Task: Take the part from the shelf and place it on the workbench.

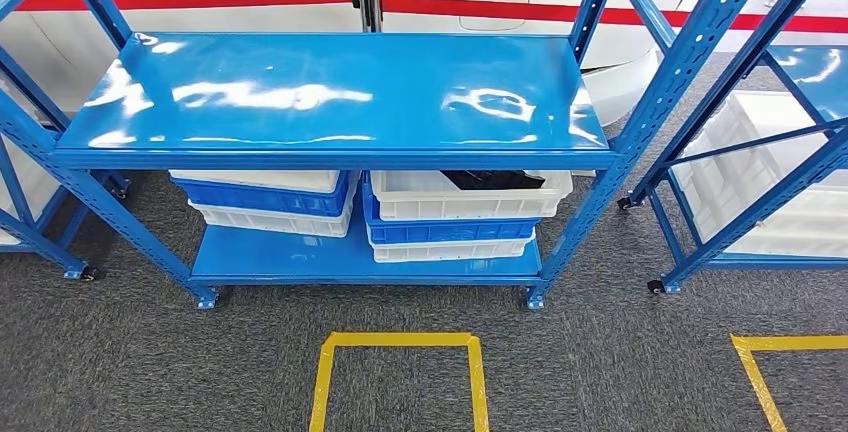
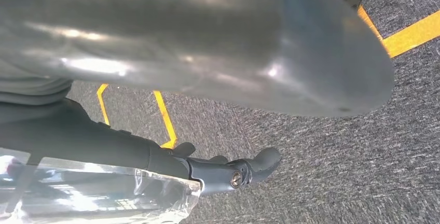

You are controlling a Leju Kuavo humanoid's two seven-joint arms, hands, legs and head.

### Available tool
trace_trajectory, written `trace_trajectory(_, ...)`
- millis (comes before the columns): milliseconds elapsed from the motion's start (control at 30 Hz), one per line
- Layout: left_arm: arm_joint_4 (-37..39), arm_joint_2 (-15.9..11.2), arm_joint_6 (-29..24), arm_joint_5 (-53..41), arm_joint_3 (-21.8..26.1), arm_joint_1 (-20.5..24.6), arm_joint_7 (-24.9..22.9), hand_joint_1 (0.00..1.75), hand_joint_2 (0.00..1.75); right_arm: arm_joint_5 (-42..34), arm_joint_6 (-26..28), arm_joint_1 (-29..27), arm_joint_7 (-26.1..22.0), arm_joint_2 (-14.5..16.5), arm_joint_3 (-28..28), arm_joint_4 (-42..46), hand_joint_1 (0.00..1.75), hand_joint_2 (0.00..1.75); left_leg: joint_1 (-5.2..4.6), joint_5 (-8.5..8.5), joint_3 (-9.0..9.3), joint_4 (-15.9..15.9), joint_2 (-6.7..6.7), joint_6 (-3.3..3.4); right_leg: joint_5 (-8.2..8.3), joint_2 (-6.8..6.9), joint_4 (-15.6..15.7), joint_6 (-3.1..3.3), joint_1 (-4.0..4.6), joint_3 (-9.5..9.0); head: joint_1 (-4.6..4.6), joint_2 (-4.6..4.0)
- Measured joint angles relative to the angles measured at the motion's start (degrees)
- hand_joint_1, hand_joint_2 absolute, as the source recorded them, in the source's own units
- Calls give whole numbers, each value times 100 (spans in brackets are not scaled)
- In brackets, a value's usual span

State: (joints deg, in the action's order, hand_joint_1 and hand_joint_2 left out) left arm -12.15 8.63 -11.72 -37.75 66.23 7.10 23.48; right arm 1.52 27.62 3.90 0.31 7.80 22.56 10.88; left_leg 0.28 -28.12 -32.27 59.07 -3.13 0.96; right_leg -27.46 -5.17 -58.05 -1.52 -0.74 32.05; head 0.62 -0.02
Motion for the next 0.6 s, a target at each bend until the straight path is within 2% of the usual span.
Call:
trace_trajectory(133, 0, 0, -21, -3, 0, 0, -26, 0, 175, 4, -3, 0, -1, 0, 0, 0, 0, 0, 0, -3, 3, 1, 0, 4, -1, 1, 1, -2, 0, 2, 2, 1)
trace_trajectory(200, 0, 0, -38, -5, 0, 1, -54, 0, 175, 8, -12, 0, -16, 0, 0, 0, 0, 0, 7, -4, 6, 1, 0, 3, -1, 1, 1, -2, 0, 5, 2, 1)
trace_trajectory(333, 0, 0, -80, -7, 0, 1, -90, 0, 175, 22, -61, -1, -63, 0, 0, 0, 0, 175, 26, -5, 10, 0, 1, 1, -1, 2, 1, -2, 5, 6, 2, 0)
trace_trajectory(400, 0, 0, -127, -13, 0, 1, -133, 0, 175, 31, -95, -1, -109, 0, 0, 0, 0, 87, 32, -4, 11, -1, 1, 0, -1, 3, 1, -1, 11, 6, 3, -1)
trace_trajectory(467, 0, 1, -187, -71, -1, 2, -291, 0, 175, 43, -129, -1, -180, -3, 0, 0, 0, 87, 37, -4, 12, -2, 1, 0, 0, 4, 1, -1, 16, 5, 4, -1)
trace_trajectory(533, 0, 2, -240, -154, -3, 2, -473, 0, 175, 67, -169, -1, -251, -12, -1, 0, 0, 175, 43, -3, 13, -3, 1, -1, 0, 4, 0, -1, 19, 5, 3, -1)
trace_trajectory(600, 0, 4, -261, -188, -8, 1, -543, 0, 175, 116, -185, -2, -291, -22, -3, 0, 0, 175, 46, -3, 13, -3, 0, -2, 0, 4, 0, -1, 21, 5, 2, -1)
